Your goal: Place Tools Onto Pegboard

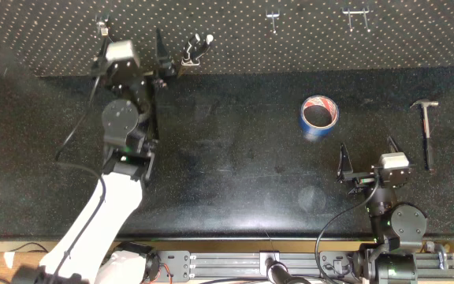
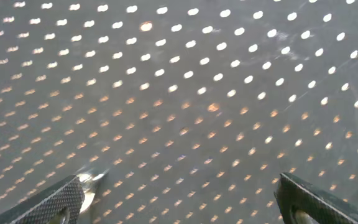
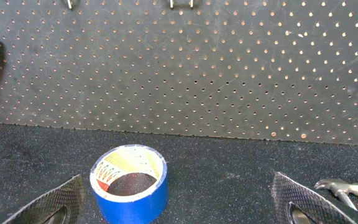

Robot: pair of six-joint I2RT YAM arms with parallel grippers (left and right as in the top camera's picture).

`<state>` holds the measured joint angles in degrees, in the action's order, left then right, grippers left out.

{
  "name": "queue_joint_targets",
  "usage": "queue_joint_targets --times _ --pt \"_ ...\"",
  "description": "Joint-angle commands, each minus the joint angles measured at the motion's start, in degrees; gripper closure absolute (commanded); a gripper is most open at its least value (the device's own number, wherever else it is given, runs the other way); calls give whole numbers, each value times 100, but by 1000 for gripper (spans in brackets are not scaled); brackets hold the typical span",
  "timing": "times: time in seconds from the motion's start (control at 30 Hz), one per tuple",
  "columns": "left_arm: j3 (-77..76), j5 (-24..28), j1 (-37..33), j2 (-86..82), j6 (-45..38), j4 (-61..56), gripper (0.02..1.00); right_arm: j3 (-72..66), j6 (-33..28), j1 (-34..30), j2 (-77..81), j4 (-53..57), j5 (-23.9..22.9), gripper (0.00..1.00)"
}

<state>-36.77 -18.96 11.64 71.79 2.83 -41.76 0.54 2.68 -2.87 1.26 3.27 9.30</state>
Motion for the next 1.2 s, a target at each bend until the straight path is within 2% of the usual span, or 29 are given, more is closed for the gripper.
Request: queue_joint_targets --times 0.03,0.07,0.2,0.27,0.3,0.43,0.53,0.63,0.73,1.0,1.07,1.2 --pt "1987 319 -640 -2337 -11 1071 23 -31 -59 24 -17 13 11 18" --pt "2194 367 -758 -2662 13 1202 23 -31 -59 24 -17 13 11 18" --pt "3193 1132 -1449 -4291 11 1606 23 -31 -59 24 -17 13 11 18" --pt "3615 1130 -1545 -5069 37 1858 23 -31 -59 24 -17 13 11 18" --pt "3646 1128 -1543 -5574 118 2479 23 -31 -59 24 -17 13 11 18" --pt "3646 1239 -1532 -6391 293 3775 23 -31 -59 24 -17 13 11 18" --pt "3646 1521 -1532 -6929 264 4610 23 -31 -59 24 -17 13 11 18" --pt "3646 1519 -1526 -7165 271 4605 23 -31 -59 24 -17 13 11 18" --pt "3646 1576 -1158 -7165 267 4612 23 -31 -59 24 -17 13 11 18" --pt "3646 1606 -1165 -7165 -33 4607 23 -31 -59 24 -17 13 11 20" --pt "3646 1843 -1169 -7165 -33 4629 23 -31 -59 24 -17 13 11 18" --pt "3646 1838 -1167 -7158 -33 4629 23 -31 -59 24 -17 13 11 18"
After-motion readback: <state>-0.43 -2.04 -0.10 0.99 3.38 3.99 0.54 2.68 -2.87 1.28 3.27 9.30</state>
